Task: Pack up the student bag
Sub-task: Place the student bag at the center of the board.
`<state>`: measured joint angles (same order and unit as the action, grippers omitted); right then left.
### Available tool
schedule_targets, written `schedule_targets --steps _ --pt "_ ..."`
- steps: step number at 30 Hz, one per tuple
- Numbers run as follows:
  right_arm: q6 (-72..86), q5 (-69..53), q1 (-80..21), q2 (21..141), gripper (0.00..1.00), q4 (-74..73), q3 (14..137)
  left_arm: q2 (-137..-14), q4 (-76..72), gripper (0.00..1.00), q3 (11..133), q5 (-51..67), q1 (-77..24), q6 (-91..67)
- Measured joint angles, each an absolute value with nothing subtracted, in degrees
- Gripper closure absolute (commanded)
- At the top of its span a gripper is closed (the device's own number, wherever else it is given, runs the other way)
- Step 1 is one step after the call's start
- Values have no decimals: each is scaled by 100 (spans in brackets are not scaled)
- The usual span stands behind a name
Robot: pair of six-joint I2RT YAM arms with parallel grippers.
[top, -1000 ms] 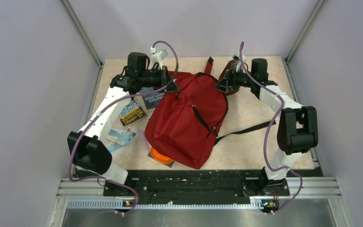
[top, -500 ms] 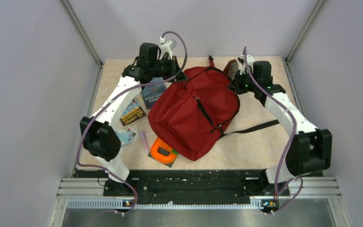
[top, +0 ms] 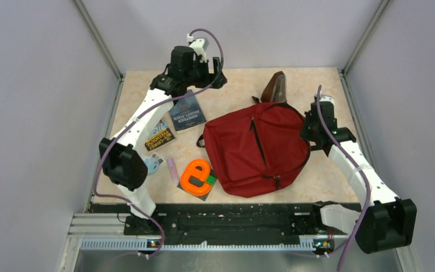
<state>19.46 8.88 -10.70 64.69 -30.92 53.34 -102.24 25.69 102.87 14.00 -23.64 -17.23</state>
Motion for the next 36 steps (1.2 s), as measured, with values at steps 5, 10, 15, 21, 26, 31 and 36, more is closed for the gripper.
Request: schedule_targets --steps 5,10,15,21,26,31,36 --pt "2375 1437 -1070 6436 100 -3262 5092 -9397 2593 9 9474 1048 -2276 -1739" --pt "2674 1839 -1070 6532 100 -3267 5092 -8501 2541 12 7957 1103 -2198 -2292" --pt "2886 2018 -1070 6726 100 -3264 5094 -8298 2309 12 6560 1387 -2180 -2919" --pt "3028 2040 -1070 6803 100 -3256 5094 -8370 2226 14 6073 1745 -2180 -3223" --pt "3098 2029 -1070 6816 100 -3229 5094 -8866 2165 15 6075 2040 -2187 -3218" --pt "3120 1848 -1070 6816 100 -3094 5094 -9325 2156 23 6075 2259 -2231 -3124" --pt "3116 1614 -1070 6816 100 -2853 5094 -9574 2051 71 6075 2519 -2274 -3030"
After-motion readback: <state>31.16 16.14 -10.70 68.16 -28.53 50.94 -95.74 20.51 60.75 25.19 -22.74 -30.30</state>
